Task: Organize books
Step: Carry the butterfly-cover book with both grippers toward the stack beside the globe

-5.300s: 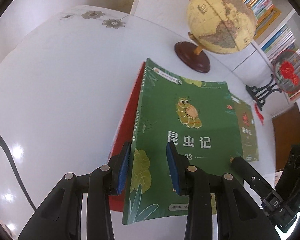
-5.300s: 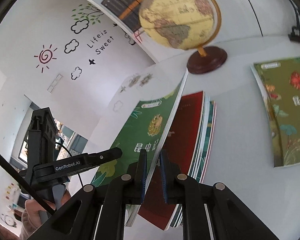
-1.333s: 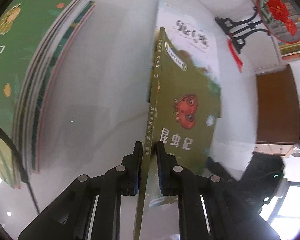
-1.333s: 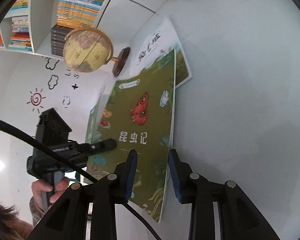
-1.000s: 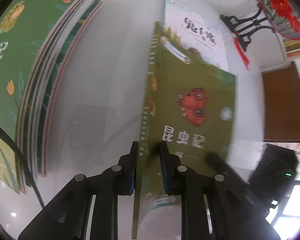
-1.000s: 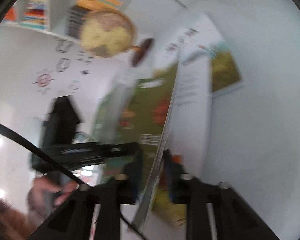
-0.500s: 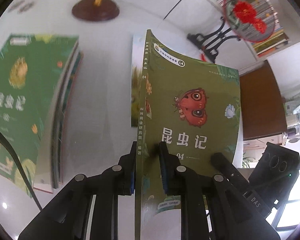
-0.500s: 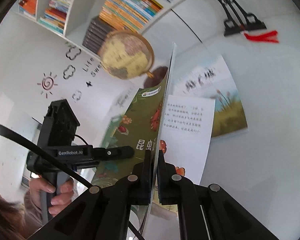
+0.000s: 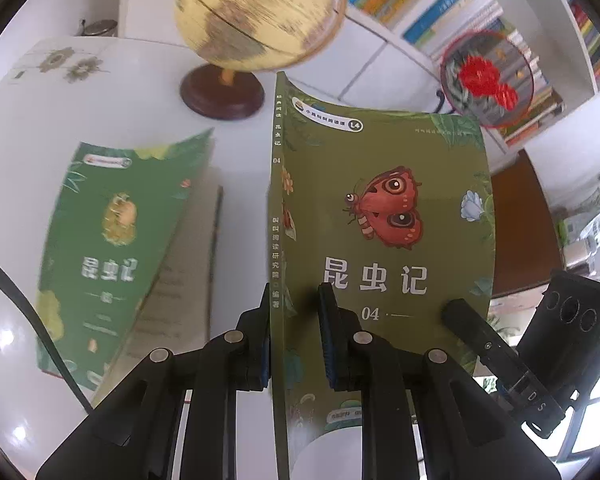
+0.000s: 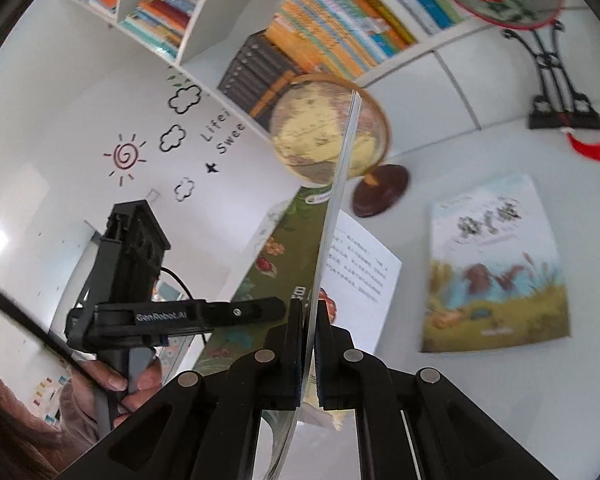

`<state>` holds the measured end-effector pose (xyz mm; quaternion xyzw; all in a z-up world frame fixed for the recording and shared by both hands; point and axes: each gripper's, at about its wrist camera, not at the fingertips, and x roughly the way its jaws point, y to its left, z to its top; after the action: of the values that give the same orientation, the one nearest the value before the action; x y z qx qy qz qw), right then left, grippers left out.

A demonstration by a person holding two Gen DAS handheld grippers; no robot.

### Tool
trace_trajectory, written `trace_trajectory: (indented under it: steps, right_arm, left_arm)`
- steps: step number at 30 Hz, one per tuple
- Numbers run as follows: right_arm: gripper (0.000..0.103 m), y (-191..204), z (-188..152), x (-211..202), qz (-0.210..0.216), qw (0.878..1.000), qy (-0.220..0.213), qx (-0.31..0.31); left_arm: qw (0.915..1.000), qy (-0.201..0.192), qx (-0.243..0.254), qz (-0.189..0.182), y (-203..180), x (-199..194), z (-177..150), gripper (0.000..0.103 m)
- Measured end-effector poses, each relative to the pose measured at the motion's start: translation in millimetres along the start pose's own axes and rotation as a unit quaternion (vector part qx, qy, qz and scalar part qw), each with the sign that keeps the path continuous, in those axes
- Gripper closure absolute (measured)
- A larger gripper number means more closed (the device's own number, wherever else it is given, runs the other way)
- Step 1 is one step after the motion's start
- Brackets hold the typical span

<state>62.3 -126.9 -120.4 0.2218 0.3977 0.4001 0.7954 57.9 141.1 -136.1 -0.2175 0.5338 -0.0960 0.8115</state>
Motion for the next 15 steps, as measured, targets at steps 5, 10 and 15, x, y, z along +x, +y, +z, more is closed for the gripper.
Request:
trace_trajectory:
  steps: [5, 10, 15]
  right_arm:
    - [0.098, 15.0, 7.9, 26.1, 0.005, 1.0, 0.007, -0.009]
    - [0.098, 28.7, 9.1, 49.5, 0.021, 1.0, 0.016, -0.007]
    - [0.098, 44.8, 11.2, 65.3, 0.045, 0.999, 0.017, 0.003]
  left_arm:
    - [0.9998, -0.01, -0.014, -0.003, 28.4, -13.3, 5.3, 0.087]
    - [0.9993, -0.015, -0.034, -0.006, 54.3, -22.4, 9.9, 0.087]
    - [0.9983, -0.014, -0.051, -0.024, 67.2, -38.9, 13.3, 0.087]
